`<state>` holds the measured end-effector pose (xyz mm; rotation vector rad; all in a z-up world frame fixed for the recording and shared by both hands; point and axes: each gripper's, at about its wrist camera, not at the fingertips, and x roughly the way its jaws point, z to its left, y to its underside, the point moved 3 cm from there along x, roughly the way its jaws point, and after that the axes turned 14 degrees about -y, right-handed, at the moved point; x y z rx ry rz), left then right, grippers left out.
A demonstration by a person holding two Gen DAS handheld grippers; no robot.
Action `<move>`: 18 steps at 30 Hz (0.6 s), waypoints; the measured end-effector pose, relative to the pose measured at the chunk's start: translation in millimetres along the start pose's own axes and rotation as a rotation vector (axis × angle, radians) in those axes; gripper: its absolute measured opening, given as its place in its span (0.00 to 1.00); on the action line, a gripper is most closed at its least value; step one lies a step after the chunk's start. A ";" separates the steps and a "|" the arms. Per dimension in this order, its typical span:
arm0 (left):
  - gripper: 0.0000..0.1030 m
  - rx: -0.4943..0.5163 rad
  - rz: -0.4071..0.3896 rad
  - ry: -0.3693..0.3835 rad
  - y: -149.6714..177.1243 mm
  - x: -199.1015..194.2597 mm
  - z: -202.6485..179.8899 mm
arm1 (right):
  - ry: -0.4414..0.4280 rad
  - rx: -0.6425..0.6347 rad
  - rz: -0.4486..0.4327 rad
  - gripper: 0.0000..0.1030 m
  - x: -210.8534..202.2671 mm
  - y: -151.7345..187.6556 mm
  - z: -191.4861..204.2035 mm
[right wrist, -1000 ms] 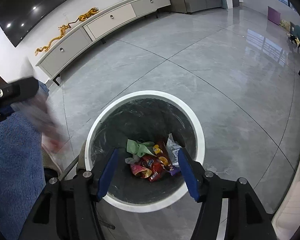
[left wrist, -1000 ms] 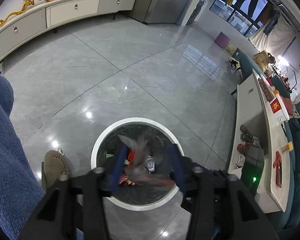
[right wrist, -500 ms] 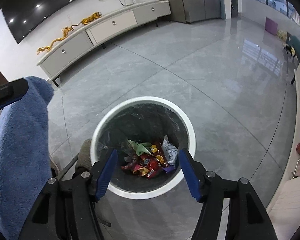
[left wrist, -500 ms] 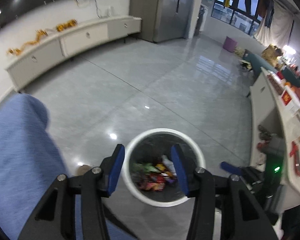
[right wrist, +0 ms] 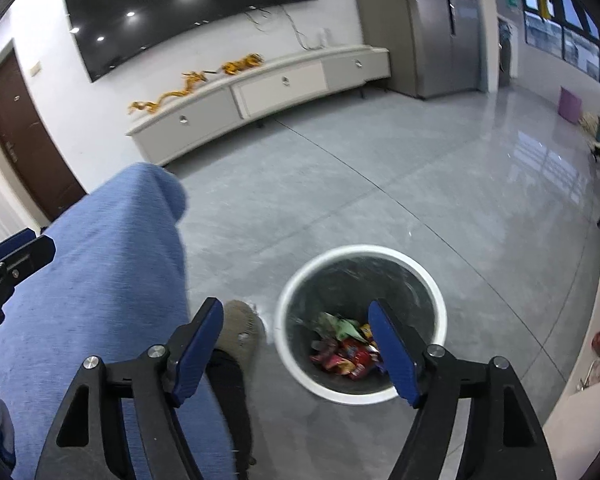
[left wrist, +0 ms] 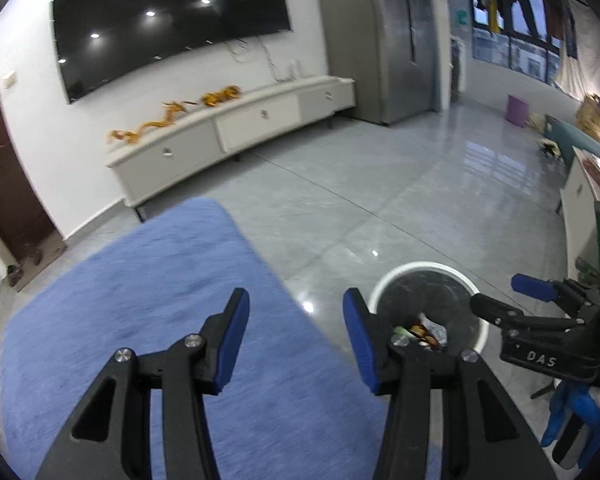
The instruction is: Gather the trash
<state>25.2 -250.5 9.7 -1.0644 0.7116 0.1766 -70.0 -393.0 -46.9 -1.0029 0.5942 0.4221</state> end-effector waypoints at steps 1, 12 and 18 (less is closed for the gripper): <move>0.45 -0.009 -0.006 -0.009 0.4 -3.1 7.1 | -0.006 -0.011 -0.004 0.75 -1.5 -0.5 6.5; 0.46 -0.105 -0.098 -0.119 16.3 -53.4 68.8 | -0.004 -0.148 -0.062 0.87 -17.7 -5.0 74.6; 0.46 -0.156 -0.103 -0.135 24.1 -59.5 89.5 | 0.038 -0.189 -0.096 0.95 -19.5 -1.1 95.8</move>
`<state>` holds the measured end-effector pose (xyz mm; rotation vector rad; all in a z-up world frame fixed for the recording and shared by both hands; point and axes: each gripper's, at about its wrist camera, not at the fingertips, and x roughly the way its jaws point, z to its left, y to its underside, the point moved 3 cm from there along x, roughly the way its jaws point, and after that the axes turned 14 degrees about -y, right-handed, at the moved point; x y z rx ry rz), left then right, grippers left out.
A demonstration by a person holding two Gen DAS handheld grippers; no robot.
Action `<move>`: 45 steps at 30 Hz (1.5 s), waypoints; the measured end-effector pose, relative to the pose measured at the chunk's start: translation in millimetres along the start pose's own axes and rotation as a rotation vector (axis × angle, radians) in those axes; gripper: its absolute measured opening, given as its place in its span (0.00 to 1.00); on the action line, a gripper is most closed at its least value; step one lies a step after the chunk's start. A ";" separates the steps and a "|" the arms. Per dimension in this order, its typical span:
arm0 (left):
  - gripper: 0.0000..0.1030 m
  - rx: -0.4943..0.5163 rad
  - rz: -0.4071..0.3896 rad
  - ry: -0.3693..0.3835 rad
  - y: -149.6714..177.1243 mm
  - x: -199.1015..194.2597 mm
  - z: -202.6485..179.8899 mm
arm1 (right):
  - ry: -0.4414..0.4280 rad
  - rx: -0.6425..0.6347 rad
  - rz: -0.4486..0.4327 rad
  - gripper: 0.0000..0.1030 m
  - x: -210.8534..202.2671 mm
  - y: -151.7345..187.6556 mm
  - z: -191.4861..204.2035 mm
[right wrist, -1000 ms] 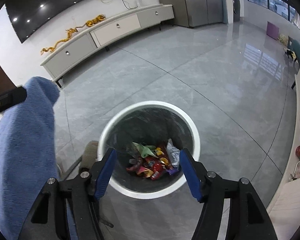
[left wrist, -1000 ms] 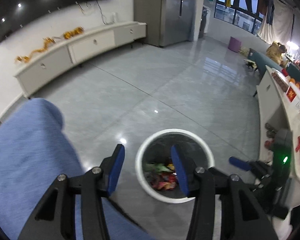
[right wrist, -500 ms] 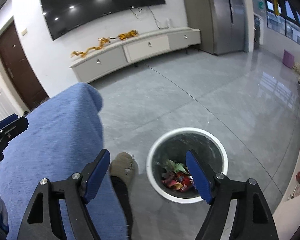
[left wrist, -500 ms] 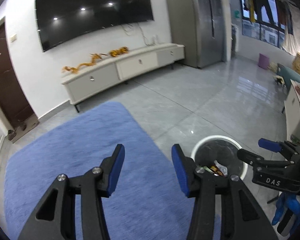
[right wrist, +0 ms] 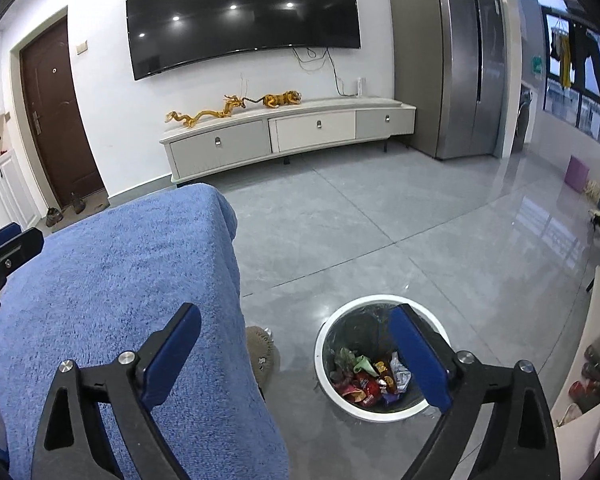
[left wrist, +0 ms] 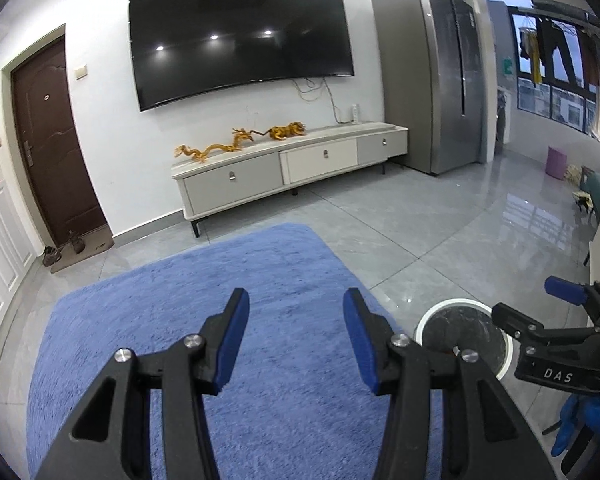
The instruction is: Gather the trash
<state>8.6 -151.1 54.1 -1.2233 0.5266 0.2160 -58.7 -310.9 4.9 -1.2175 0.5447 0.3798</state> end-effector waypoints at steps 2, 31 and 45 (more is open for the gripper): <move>0.46 -0.017 0.002 -0.011 1.6 1.1 8.4 | 0.013 -0.012 -0.008 0.97 -2.2 1.1 3.7; 0.68 -0.196 -0.107 -0.147 8.9 -8.8 73.6 | 0.078 -0.073 -0.051 1.00 1.0 12.3 23.3; 0.80 -0.213 -0.111 -0.142 8.8 -8.0 76.2 | 0.074 -0.069 -0.041 1.00 5.2 14.6 20.6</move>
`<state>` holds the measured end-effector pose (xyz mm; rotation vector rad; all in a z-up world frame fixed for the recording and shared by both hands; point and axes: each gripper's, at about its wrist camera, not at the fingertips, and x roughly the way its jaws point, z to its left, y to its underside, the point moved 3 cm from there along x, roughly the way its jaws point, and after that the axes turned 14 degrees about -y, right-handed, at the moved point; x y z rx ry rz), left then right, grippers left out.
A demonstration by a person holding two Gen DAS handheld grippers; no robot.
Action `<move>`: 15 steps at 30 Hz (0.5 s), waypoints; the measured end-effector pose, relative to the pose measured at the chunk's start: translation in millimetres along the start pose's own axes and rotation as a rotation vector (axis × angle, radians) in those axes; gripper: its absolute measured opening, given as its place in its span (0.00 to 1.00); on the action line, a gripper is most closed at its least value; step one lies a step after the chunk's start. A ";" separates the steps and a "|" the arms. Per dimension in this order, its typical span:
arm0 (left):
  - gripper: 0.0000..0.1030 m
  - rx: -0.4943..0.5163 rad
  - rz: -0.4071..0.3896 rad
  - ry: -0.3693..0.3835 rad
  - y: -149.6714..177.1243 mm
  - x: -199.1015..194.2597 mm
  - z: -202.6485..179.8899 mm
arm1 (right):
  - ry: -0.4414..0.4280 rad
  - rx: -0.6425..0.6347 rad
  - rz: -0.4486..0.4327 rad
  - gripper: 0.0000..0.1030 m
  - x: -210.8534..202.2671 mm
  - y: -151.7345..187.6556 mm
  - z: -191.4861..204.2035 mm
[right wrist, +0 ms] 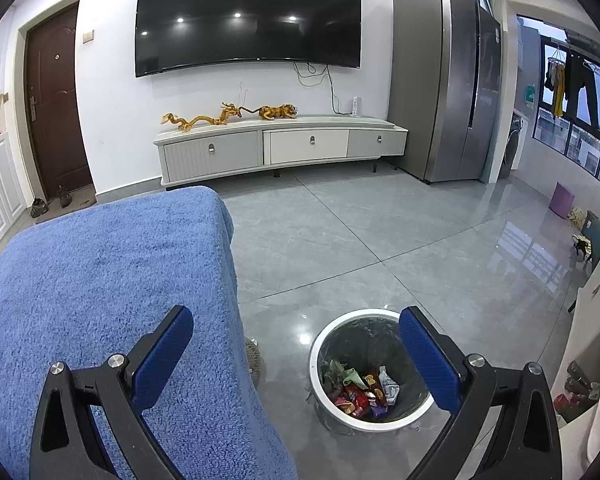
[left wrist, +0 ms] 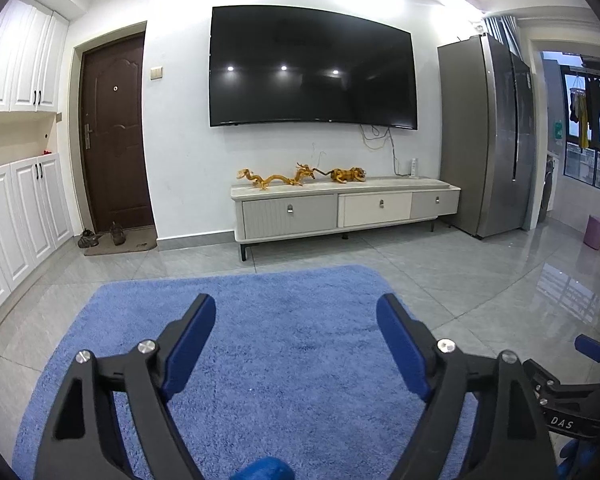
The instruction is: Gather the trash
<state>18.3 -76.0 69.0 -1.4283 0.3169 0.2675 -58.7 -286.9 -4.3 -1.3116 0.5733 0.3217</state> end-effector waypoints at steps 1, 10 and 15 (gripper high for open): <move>0.80 -0.003 0.004 0.006 -0.1 1.0 0.6 | 0.000 0.001 0.000 1.00 -0.1 0.1 -0.2; 0.80 -0.008 0.016 0.013 0.8 6.0 5.1 | -0.003 0.004 0.000 1.00 -0.1 1.2 -1.1; 0.87 -0.013 -0.003 0.001 1.4 4.1 7.8 | -0.003 0.000 0.002 1.00 0.0 1.9 -0.9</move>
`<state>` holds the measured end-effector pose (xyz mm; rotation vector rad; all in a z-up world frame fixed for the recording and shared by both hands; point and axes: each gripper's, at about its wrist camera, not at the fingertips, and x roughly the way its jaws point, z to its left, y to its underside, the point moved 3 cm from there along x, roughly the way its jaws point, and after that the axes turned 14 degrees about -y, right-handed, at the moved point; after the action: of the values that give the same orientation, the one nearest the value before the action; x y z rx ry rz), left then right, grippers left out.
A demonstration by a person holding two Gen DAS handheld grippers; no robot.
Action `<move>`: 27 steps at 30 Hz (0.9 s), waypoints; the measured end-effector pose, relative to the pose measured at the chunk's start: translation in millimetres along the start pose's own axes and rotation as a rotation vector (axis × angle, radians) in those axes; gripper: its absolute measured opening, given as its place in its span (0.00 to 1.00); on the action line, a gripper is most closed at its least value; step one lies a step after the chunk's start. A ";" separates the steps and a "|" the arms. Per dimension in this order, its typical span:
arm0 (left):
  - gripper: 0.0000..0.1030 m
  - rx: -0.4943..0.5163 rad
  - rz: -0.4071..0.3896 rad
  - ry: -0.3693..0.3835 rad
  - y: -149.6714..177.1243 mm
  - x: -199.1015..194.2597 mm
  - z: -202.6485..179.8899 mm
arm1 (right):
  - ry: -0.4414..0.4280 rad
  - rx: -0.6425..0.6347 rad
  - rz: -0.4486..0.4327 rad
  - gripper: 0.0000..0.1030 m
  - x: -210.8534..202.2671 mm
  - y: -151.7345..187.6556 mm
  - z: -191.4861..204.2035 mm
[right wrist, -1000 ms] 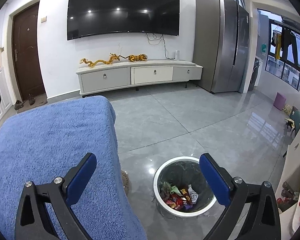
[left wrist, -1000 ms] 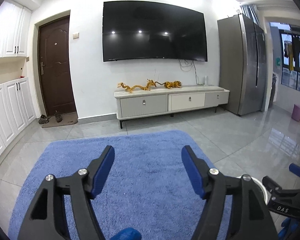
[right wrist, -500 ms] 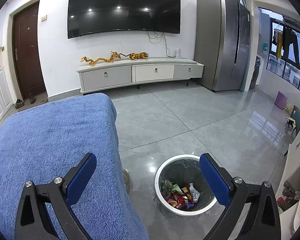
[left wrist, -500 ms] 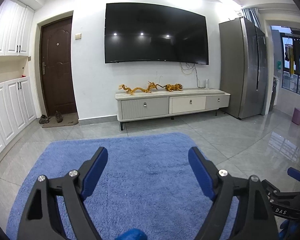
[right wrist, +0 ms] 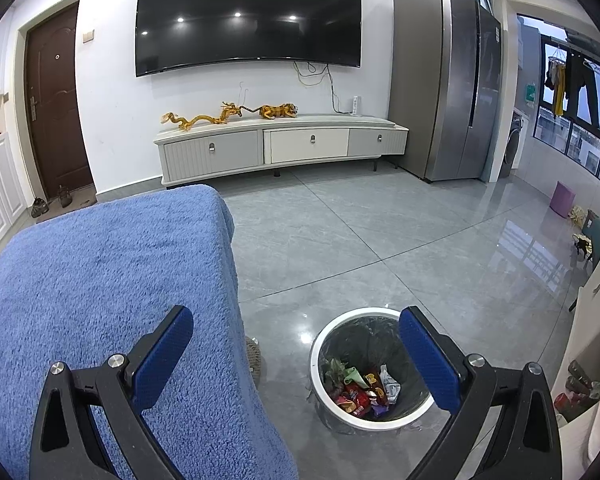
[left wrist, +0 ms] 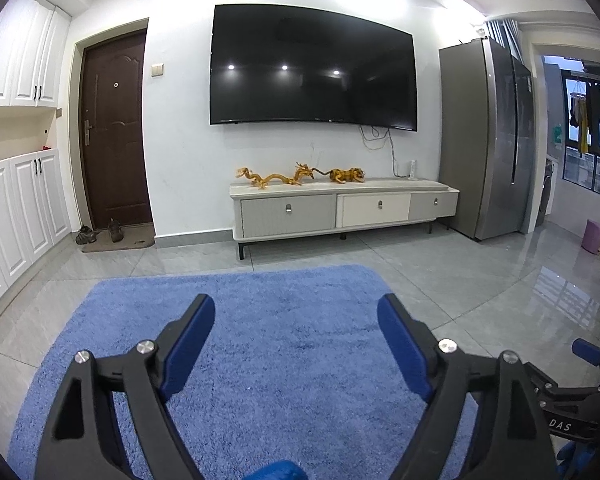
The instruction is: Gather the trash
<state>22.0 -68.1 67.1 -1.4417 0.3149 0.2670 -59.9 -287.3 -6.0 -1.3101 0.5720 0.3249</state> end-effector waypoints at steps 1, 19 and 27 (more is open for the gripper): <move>0.92 -0.003 -0.002 -0.003 -0.4 -0.4 0.7 | -0.001 -0.001 0.001 1.00 0.7 0.6 -0.2; 1.00 0.027 -0.011 -0.028 5.8 -2.2 -5.2 | 0.001 -0.003 -0.001 1.00 2.0 2.3 -4.3; 1.00 0.066 -0.015 -0.037 10.4 -2.5 -11.8 | 0.008 -0.007 -0.019 1.00 -0.1 2.4 -4.7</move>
<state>15.4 -78.6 57.3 -1.3722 0.2799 0.2684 -62.2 -291.3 -8.6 -1.3235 0.5656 0.3063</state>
